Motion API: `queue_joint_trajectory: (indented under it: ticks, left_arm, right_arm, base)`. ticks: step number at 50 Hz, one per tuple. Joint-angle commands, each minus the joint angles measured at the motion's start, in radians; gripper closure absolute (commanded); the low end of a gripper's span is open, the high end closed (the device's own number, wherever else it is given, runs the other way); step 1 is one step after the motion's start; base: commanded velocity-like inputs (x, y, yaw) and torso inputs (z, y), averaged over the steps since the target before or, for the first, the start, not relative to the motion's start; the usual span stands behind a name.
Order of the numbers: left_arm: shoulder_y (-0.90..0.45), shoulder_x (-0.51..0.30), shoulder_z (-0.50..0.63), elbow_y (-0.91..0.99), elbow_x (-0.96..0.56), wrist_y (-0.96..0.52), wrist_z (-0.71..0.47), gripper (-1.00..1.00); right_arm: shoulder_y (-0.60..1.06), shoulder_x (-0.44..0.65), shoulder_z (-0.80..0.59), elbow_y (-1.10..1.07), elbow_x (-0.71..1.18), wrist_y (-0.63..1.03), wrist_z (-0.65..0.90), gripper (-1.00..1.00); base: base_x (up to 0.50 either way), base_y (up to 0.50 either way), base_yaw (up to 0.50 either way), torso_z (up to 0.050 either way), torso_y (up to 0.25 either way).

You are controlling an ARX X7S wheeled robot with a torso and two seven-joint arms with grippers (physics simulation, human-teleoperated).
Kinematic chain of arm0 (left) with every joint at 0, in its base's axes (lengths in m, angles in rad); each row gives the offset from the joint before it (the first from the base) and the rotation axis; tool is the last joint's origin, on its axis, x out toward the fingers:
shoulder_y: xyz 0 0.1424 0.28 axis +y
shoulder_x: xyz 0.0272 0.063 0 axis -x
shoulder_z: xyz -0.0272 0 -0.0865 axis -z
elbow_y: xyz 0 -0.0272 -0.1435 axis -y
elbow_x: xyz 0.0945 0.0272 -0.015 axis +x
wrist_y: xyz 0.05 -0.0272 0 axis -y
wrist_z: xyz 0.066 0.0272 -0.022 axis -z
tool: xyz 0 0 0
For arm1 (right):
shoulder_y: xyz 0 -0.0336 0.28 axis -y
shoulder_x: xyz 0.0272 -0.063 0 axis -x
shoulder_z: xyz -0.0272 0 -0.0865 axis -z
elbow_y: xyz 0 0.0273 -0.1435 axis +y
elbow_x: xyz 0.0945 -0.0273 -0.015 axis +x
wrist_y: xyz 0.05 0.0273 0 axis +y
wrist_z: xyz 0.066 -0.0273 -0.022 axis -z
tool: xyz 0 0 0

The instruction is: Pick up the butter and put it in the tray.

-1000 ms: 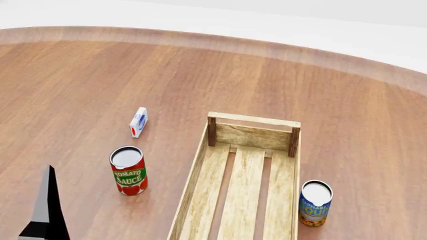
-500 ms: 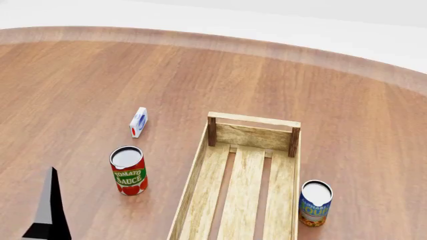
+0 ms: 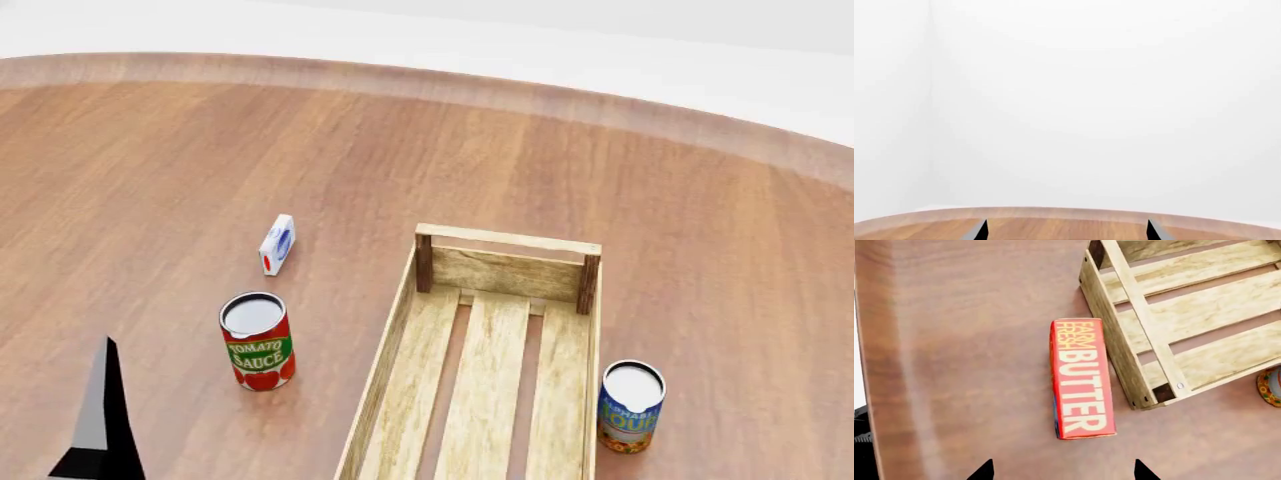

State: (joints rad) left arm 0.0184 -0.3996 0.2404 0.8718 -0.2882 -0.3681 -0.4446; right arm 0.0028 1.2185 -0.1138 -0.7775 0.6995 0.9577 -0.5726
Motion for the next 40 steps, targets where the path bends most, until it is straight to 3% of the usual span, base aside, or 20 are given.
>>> queue_joint_trajectory:
  ticks: [1, 14, 40]
  left_arm:
    - [-0.001, -0.005, 0.003, -0.001, -0.002, -0.001, -0.005, -1.0]
    - [-0.002, -0.009, 0.0, -0.01, -0.007, 0.006, -0.009, -1.0]
    - [-0.007, -0.014, 0.006, -0.025, -0.009, 0.014, -0.017, -1.0]
  right_arm:
    - [0.282, -0.022, -0.201, 0.002, -0.07, 0.151, -0.084, -1.0]
    - [0.503, -0.066, -0.396, 0.011, -0.179, 0.238, -0.196, -1.0]
    - [0.606, -0.134, -0.484, 0.055, -0.241, 0.212, -0.239, -1.0]
  base:
    - [0.0, 0.0, 0.0, 0.0, 0.0]
    - [0.0, 0.0, 0.0, 0.0, 0.0]
    - [0.0, 0.0, 0.0, 0.0, 0.0]
